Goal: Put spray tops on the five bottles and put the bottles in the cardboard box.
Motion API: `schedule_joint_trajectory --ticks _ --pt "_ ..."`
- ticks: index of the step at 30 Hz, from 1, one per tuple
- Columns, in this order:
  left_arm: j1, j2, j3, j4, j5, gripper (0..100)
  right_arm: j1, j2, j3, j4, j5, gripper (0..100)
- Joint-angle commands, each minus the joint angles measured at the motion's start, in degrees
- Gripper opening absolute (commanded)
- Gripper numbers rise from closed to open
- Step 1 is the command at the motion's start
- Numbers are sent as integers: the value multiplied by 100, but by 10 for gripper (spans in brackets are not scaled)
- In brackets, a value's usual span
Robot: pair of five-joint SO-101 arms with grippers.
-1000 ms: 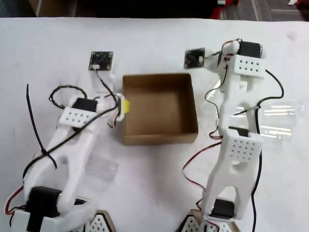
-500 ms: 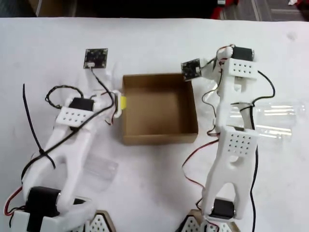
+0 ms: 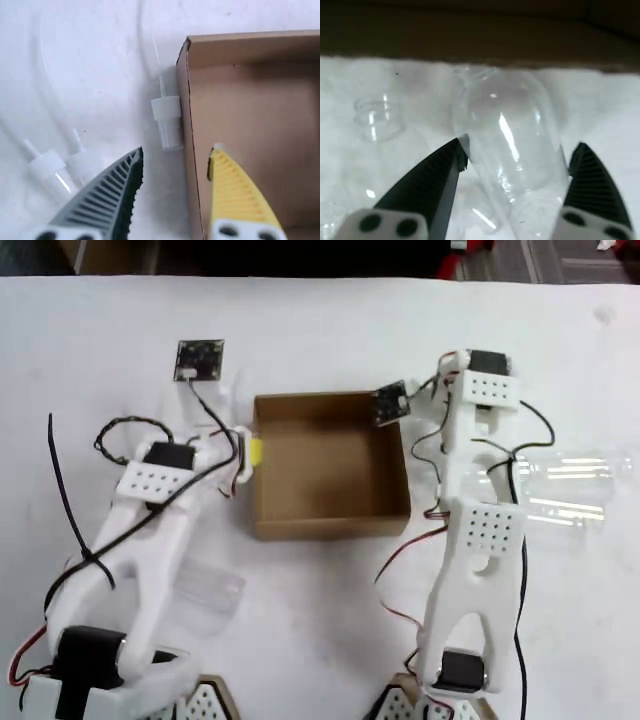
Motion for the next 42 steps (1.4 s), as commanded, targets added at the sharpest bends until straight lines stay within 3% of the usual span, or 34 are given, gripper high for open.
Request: schedule_joint_trajectory --ticks 1,8,14,19,25,29,33,37,42 --pt "-75 -40 -44 -105 18 196 -154 -40 -176 66 -290 182" --pt "-75 -40 -44 -97 18 196 -198 -207 -774 48 -1134 9" --pt "-75 -40 -44 -97 18 197 57 -409 -2198 119 -2303 15" --pt "-40 -40 -44 -70 18 199 110 -673 -3323 954 -2954 15" --pt "-22 -40 -44 -70 26 199 382 -1226 -3675 954 -4870 15" --pt "-4 -40 -44 -70 26 199 725 -1807 -3420 971 -6101 15" --pt "242 -48 -44 44 9 199 963 -2695 -2576 971 -6752 15" --pt "505 -92 -44 185 -545 199 945 -3916 -1152 963 -7262 15" --pt "523 -92 -44 185 -571 199 558 -5349 923 927 -7938 16"
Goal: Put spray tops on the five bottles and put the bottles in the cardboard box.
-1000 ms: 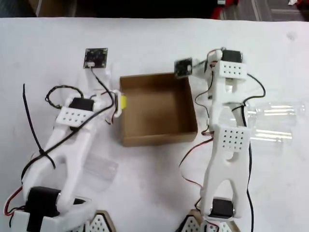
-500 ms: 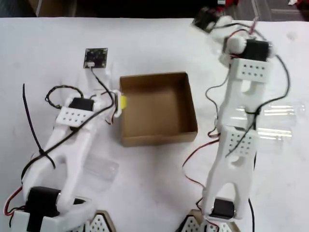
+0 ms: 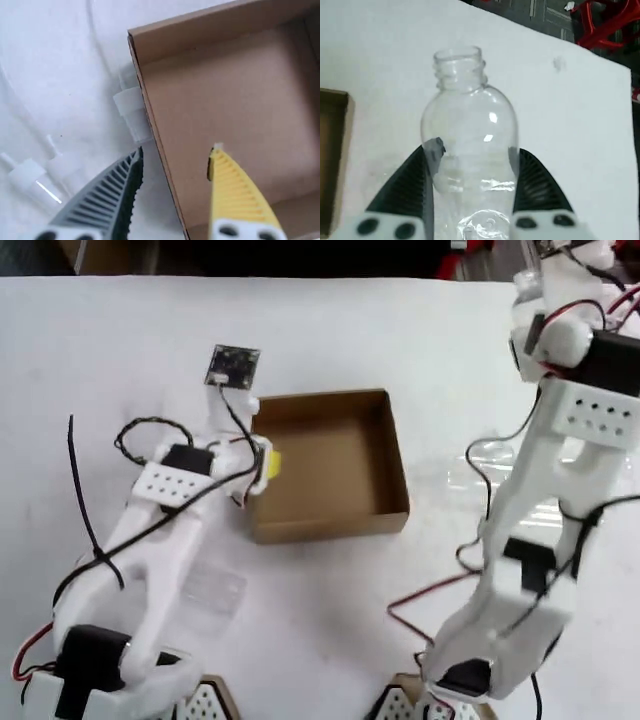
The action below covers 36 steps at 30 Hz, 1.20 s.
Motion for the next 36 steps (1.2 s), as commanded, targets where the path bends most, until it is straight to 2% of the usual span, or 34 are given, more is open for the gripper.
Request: schedule_joint_trajectory --ticks 1,7,15,19,23,27,36 --pt "57 -92 -44 53 -88 199 -409 -1191 1415 57 -492 16" --pt "66 -92 -44 53 -88 199 -1165 -2237 3771 -1226 -1345 16" --pt "22 -101 -44 53 -9 199 -2149 -3345 6259 -3398 -1459 16" --pt "22 -101 -62 44 26 199 -2624 -3591 7112 -4127 -1582 16" --pt "22 -101 -53 9 26 199 -2721 -3644 7886 -5253 -2505 16" --pt "-75 -101 -53 18 26 199 -2738 -3477 8712 -6756 -3042 16" --pt "-251 -101 -79 0 35 199 -3301 -3125 9820 -8945 -3235 18"
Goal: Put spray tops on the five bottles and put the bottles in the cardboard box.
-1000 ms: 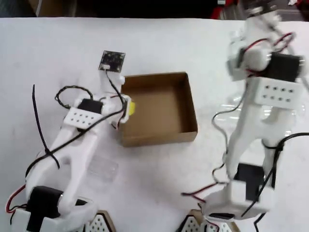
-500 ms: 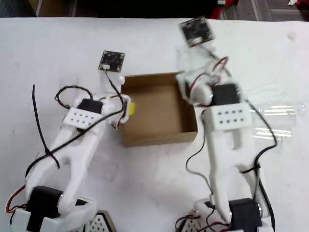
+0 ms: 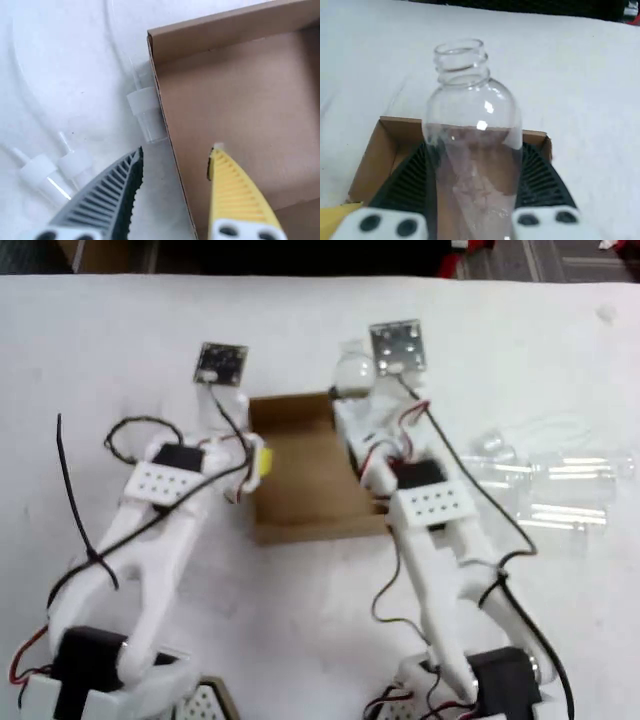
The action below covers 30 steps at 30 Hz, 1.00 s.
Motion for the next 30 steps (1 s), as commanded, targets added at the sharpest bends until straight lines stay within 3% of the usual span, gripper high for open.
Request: schedule_joint_trajectory --ticks 1,12,30 --pt "-48 -101 -79 -9 44 199 -295 92 79 -822 -53 18" --pt "-75 -101 -62 -9 44 197 -198 1059 97 -2018 -88 18" --pt "-66 -101 -70 -9 44 197 -198 1121 132 -2053 -79 18"
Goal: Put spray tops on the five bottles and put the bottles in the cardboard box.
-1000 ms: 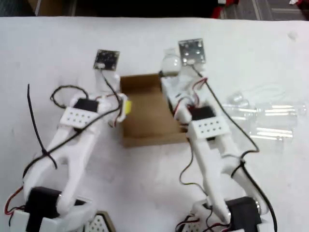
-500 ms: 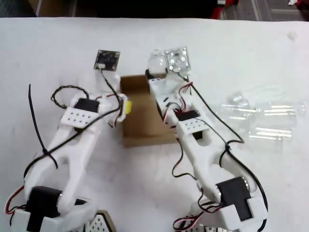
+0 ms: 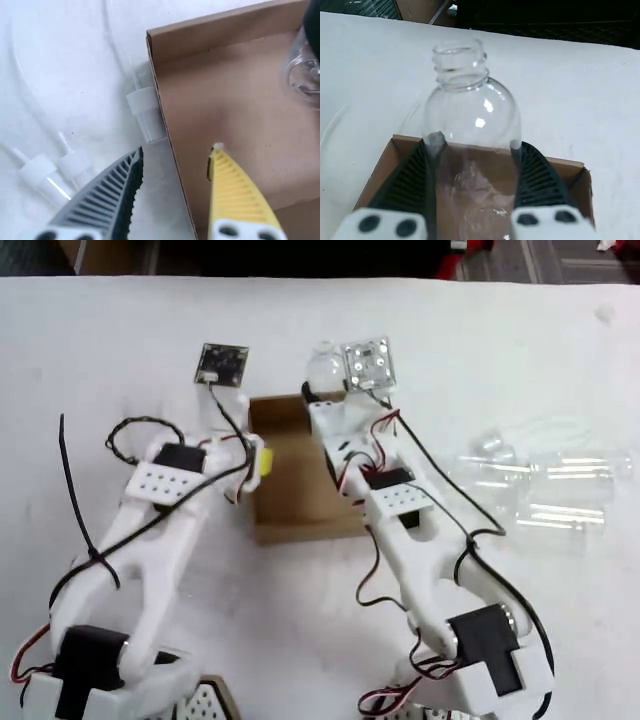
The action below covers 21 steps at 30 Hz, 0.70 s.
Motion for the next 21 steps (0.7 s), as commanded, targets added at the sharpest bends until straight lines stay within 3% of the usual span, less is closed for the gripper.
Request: schedule_joint_trajectory --ticks 1,11,17,21 --pt "-66 -101 -62 -9 44 197 66 -40 -26 -145 -44 18" --pt "-57 -66 -53 -9 44 196 92 -40 -18 -101 -18 19" --pt "-66 -57 -53 -9 44 196 365 -40 18 -136 -62 144" --pt "-48 -57 -53 -9 44 196 338 -31 26 -136 -62 155"
